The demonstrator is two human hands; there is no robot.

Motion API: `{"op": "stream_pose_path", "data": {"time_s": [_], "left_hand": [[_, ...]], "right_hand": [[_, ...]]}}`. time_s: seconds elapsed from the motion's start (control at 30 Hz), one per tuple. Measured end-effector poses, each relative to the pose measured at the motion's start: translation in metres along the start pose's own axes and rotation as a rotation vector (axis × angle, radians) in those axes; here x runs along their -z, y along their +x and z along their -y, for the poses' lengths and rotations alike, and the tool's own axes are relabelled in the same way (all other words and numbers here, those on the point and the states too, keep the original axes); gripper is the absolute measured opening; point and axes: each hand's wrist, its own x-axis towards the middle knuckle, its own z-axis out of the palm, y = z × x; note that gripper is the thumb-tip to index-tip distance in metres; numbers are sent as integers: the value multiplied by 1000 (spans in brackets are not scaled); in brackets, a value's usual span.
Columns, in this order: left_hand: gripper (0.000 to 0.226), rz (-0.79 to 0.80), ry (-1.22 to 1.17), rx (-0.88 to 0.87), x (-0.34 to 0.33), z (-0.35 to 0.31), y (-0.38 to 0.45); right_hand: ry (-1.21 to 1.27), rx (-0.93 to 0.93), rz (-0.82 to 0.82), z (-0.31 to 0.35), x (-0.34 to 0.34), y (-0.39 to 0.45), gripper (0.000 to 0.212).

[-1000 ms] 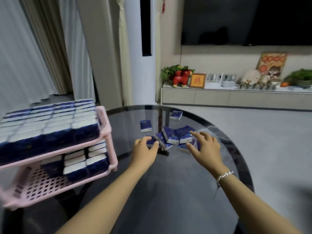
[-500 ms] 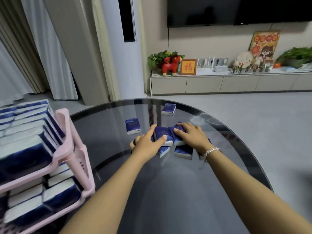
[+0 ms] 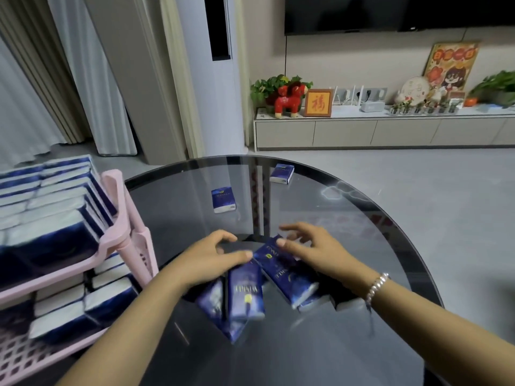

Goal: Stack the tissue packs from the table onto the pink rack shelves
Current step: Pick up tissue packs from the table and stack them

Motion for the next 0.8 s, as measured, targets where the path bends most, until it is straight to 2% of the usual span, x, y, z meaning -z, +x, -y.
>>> {"op": "stream_pose_path", "data": {"time_s": [0.1, 0.17, 0.27, 0.33, 0.47, 0.63, 0.73, 0.8], "left_hand": [[45, -319, 141, 39, -2, -10, 36], [53, -417, 201, -3, -4, -17, 64], [67, -312, 224, -41, -6, -12, 104], [69, -272, 281, -22, -12, -2, 122], [66, -376, 447, -79, -28, 11, 135], [61, -451, 406, -132, -28, 14, 137], [56, -476, 387, -157, -28, 15, 138], [50, -481, 373, -153, -27, 15, 138]], "right_hand": [[-156, 6, -172, -2, 9, 39, 42], [-238, -18, -217, -7, 11, 71, 41], [-310, -88, -197, -23, 8, 114, 49], [-354, -134, -154, -34, 6, 137, 56], [-439, -181, -79, -46, 7, 170, 66], [-559, -210, -29, -48, 7, 196, 70], [-652, -211, -16, -46, 2, 203, 65], [-608, -197, 4, -42, 1, 201, 60]]}}
